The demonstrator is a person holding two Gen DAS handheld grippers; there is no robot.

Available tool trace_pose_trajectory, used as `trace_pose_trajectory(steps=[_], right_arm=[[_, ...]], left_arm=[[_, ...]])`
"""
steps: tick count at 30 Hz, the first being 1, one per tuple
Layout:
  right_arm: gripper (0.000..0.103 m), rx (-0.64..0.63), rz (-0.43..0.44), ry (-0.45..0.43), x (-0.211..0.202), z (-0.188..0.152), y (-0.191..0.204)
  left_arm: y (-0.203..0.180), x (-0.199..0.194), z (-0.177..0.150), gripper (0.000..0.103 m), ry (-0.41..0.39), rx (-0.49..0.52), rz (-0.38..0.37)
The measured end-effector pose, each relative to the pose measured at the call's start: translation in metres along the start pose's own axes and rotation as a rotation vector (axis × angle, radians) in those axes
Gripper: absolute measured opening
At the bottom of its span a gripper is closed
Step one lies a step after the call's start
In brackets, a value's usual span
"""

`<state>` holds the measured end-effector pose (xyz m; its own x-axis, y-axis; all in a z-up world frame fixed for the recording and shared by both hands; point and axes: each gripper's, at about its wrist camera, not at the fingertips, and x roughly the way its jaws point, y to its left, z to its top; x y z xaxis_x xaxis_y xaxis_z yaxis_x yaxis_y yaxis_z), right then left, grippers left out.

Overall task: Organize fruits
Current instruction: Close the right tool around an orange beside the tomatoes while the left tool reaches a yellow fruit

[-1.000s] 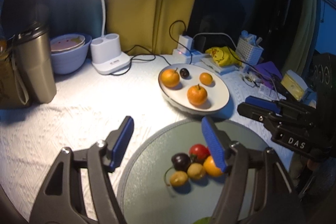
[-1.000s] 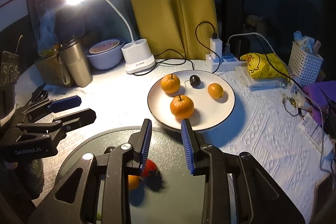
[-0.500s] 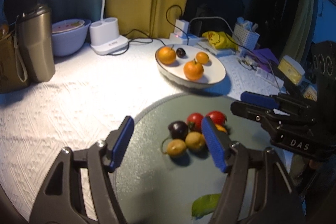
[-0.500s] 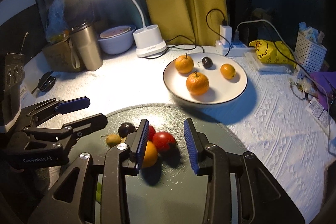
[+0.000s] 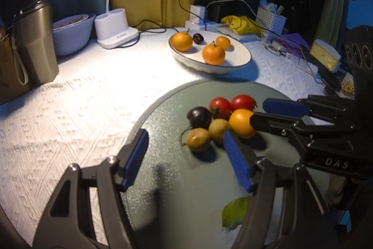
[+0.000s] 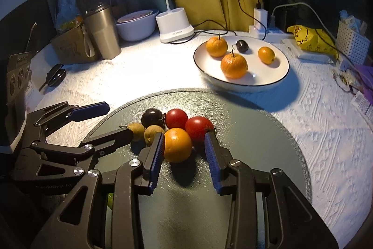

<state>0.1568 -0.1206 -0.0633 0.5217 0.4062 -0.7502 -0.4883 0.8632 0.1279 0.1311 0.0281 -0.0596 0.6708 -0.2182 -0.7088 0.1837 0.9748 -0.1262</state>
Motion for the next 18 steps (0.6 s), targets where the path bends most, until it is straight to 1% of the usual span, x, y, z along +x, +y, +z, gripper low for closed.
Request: trace_pose_trajectory(steps=[6,7,8,9,18], right_arm=[[0.039,0.006,0.017,0.017,0.006,-0.005,0.002],[0.039,0.006,0.020,0.021,0.007,-0.005,0.002],[0.039,0.005,0.023,0.027,0.008,-0.006,0.003],[0.039,0.005,0.024,0.033,0.010,-0.007,0.003],[0.039,0.010,0.039,0.071,0.017,-0.007,0.002]], left_arm=[[-0.006,0.001,-0.002,0.067,-0.003,0.036,-0.026],[-0.007,0.001,-0.002,0.064,-0.002,0.043,-0.030],[-0.008,0.001,-0.002,0.058,0.001,0.049,-0.031],[-0.009,0.002,-0.002,0.055,0.004,0.052,-0.032],[-0.014,0.008,-0.002,0.040,0.029,0.077,-0.049]])
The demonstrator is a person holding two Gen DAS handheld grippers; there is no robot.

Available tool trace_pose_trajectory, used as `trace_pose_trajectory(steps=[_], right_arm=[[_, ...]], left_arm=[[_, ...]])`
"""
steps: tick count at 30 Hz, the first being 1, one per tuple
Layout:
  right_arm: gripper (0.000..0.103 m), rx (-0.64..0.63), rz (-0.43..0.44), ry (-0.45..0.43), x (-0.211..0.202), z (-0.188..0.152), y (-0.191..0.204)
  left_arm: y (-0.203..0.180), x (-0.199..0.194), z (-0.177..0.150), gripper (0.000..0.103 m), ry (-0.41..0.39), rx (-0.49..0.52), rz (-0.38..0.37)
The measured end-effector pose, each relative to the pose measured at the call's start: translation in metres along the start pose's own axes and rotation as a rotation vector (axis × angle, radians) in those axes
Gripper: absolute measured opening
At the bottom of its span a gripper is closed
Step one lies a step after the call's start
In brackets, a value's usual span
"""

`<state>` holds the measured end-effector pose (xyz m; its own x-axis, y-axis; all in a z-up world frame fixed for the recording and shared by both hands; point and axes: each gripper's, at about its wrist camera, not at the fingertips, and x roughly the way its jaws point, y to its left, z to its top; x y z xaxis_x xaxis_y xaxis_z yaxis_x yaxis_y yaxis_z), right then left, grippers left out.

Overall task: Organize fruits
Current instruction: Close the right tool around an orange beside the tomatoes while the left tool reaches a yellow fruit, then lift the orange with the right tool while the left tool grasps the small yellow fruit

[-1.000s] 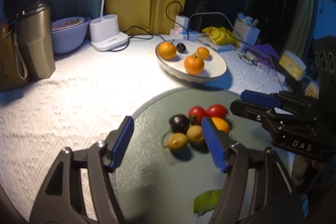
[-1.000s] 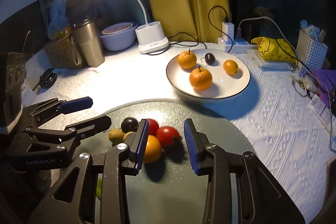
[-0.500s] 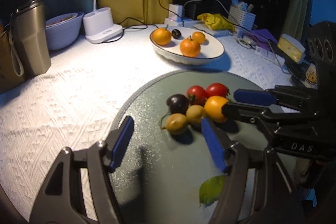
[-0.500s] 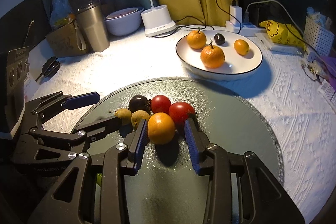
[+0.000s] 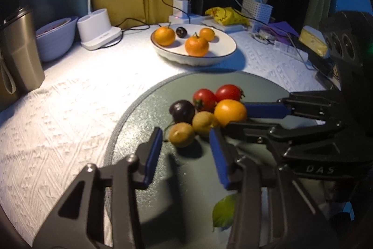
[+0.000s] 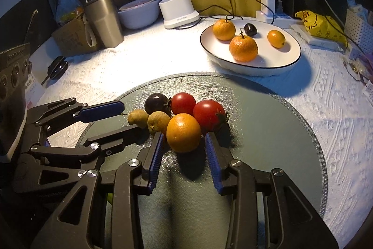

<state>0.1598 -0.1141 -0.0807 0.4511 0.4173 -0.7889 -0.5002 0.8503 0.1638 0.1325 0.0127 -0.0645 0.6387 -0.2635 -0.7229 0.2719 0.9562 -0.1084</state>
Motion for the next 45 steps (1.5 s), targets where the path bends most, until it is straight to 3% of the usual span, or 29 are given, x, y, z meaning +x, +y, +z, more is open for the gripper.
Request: trace_pose_trajectory(steps=[15,18,45], right_arm=[[0.034,-0.006,0.016,0.022,0.006,0.003,-0.002],[0.034,-0.001,0.017,0.018,0.005,0.002,-0.003],[0.034,0.006,-0.016,-0.050,-0.026,0.009,-0.017]], left_arm=[[-0.003,0.007,0.007,0.036,0.007,0.041,0.007],[-0.001,0.011,0.007,0.026,0.024,0.048,0.005],[-0.014,-0.011,0.023,0.026,-0.035,0.069,-0.006]])
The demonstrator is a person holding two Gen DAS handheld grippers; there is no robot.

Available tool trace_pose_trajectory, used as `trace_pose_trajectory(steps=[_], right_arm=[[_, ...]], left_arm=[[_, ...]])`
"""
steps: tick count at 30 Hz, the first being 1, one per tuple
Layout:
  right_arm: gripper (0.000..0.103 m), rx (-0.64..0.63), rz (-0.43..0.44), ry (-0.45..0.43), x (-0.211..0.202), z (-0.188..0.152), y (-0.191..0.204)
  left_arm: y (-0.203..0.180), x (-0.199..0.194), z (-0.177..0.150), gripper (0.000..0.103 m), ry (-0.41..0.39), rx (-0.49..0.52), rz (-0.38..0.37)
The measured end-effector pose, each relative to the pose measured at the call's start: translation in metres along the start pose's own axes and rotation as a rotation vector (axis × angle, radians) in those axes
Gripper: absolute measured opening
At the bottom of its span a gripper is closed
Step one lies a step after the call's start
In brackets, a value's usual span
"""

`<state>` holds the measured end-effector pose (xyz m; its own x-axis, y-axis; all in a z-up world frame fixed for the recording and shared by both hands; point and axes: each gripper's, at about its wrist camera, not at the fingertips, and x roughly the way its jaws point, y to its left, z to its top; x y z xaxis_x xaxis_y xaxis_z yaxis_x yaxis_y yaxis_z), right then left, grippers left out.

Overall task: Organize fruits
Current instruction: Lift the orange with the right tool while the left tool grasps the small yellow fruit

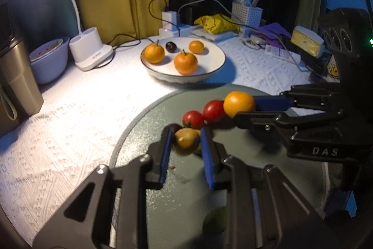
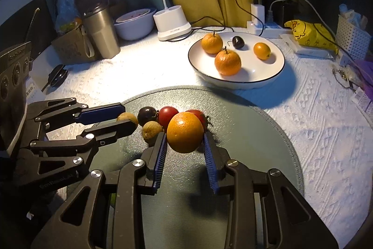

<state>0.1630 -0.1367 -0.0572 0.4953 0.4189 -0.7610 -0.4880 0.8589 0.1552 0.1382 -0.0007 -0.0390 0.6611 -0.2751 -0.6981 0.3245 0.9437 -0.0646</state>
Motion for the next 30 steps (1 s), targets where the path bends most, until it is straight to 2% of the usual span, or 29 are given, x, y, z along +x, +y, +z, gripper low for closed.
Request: trace_pose_trajectory(steps=[18,30], right_arm=[[0.034,0.014,-0.029,-0.050,-0.009,0.027,-0.028],[0.034,0.030,-0.038,-0.067,0.000,0.048,-0.052]], left_arm=[[0.003,0.009,0.030,0.026,-0.027,0.000,0.009],[0.013,0.030,0.053,0.026,-0.023,0.006,0.016]])
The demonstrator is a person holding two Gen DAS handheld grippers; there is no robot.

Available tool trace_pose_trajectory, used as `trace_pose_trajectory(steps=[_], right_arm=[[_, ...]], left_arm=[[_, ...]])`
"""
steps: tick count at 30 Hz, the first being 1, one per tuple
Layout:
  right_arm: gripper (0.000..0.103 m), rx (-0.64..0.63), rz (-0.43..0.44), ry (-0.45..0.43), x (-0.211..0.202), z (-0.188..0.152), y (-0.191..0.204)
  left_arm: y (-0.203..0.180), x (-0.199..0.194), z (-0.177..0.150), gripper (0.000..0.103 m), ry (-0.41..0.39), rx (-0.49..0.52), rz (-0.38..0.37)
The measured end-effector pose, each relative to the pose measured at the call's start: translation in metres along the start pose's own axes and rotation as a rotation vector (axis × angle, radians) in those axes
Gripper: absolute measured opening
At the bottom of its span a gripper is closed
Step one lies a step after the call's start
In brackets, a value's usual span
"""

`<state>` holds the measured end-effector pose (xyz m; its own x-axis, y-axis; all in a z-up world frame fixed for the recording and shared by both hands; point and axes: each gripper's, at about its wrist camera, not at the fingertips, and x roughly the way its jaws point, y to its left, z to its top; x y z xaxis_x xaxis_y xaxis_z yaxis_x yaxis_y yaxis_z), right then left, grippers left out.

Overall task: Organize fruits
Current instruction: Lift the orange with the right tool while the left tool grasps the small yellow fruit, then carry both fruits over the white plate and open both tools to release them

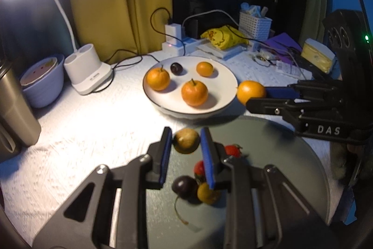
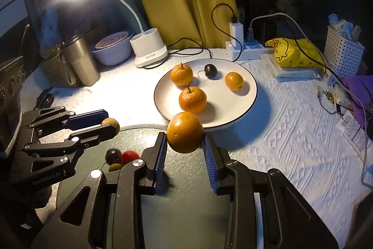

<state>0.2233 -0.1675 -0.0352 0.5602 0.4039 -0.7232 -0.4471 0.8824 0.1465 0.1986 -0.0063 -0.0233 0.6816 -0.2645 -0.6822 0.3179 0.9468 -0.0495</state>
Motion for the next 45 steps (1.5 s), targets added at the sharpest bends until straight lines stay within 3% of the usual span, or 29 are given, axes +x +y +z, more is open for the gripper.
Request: trace_pose_trajectory(steps=[28,45], right_arm=[[0.034,0.025,-0.010,0.004,0.064,0.044,-0.053],[0.034,0.039,-0.001,0.033,0.114,0.069,-0.051]], left_arm=[[0.023,0.082,0.045,0.026,0.037,-0.025,0.017],[0.036,0.115,0.053,0.027,0.070,-0.061,-0.008]])
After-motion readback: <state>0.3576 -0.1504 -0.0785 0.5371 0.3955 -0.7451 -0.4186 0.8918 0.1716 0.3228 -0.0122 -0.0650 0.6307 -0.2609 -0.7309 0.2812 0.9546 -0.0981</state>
